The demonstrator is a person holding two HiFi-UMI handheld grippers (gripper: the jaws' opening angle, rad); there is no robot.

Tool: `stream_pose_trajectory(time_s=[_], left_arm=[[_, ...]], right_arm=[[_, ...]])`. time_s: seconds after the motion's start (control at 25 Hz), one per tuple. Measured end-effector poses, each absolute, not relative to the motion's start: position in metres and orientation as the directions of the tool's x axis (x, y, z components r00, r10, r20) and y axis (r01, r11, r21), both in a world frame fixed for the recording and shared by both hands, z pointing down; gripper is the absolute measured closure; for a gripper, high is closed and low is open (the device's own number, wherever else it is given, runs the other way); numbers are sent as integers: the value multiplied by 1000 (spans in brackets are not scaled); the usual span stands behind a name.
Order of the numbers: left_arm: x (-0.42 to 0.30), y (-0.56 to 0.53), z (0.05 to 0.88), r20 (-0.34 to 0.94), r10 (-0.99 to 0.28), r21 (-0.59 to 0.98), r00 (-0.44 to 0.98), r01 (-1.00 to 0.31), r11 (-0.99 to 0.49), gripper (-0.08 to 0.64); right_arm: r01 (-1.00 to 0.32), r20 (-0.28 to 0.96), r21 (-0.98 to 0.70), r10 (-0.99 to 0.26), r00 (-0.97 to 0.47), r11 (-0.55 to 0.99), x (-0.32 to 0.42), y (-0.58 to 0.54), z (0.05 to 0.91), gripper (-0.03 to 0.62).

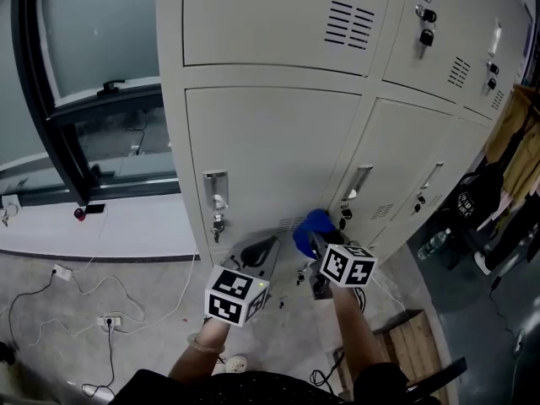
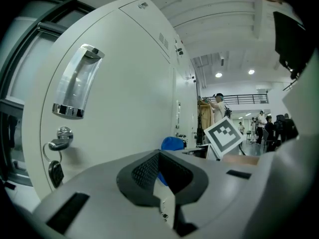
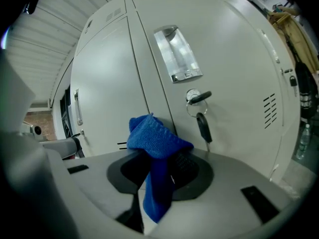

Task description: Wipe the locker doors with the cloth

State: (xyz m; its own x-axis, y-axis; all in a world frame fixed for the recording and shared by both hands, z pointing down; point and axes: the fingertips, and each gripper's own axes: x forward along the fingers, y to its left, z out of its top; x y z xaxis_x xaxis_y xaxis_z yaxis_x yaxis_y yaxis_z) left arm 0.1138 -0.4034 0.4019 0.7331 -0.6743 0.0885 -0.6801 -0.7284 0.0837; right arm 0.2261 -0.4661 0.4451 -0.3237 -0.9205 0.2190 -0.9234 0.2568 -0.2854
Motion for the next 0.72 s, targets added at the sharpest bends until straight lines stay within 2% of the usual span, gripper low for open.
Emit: stream_pose_trajectory(time_s=[0.4,0.6,0.72], left_arm=[[110,-394,400,75,-680,94,729,-684,-723,554],[103,-391,380,29,-699,75,714,-699,-711,554],[100,-395,347,-42,-712,32,701,-711,-702,554]], right_arm=[[-932,193,-300,-943,-269,204,225,-457,437,485],[-919,79,-292,-951,-299,264,207,-439,393,485],[-889,-51,-305,-938,-343,341,190,-422,346,485]])
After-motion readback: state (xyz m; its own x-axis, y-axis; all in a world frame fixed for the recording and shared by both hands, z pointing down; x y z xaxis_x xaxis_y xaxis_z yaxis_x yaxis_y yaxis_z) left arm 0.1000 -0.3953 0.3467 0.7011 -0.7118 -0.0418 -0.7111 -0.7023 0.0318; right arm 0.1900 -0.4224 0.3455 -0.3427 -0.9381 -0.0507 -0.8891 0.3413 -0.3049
